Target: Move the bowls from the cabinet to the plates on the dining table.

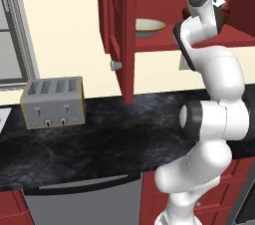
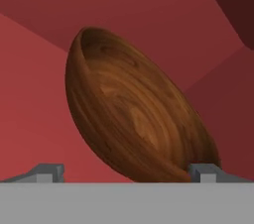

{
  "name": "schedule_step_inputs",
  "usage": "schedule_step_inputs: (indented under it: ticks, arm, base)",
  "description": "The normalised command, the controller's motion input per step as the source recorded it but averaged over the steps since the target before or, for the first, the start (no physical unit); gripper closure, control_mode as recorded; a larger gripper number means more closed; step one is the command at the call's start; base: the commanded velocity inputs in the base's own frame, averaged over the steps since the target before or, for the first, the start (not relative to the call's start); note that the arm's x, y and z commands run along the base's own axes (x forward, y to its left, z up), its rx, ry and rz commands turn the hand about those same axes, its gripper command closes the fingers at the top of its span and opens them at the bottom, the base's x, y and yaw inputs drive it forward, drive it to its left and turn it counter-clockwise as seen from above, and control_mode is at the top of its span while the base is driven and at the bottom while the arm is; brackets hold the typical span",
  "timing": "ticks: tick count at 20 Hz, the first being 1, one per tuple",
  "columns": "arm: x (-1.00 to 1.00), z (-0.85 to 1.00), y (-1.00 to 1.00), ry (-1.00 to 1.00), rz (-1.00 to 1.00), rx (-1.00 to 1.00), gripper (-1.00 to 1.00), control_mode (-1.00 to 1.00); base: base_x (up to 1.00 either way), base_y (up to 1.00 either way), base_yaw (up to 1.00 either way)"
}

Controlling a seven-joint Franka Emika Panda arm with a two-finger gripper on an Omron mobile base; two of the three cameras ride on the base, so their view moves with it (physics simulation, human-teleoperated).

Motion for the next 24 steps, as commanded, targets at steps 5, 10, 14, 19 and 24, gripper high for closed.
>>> schedule_step_inputs:
  ticks: [5,10,14,19,24]
  arm:
    - [0.20,0.00,-0.04,0.01,0.03,0.00,-1.00,-1.00]
    - [0.18,0.00,-0.06,0.05,0.03,0.00,-1.00,-1.00]
    - [0.19,0.00,-0.10,0.04,0.03,0.00,-1.00,-1.00]
    - [0.22,-0.02,-0.12,0.02,0.03,0.00,-1.00,-1.00]
    - [0.26,-0.14,-0.10,0.04,0.04,0.00,-1.00,-1.00]
  base:
    - [0.00,0.00,0.00]
    - [0.00,0.00,0.00]
    - [0.00,0.00,0.00]
    - [0.00,0.00,0.00]
    - [0.00,0.00,0.00]
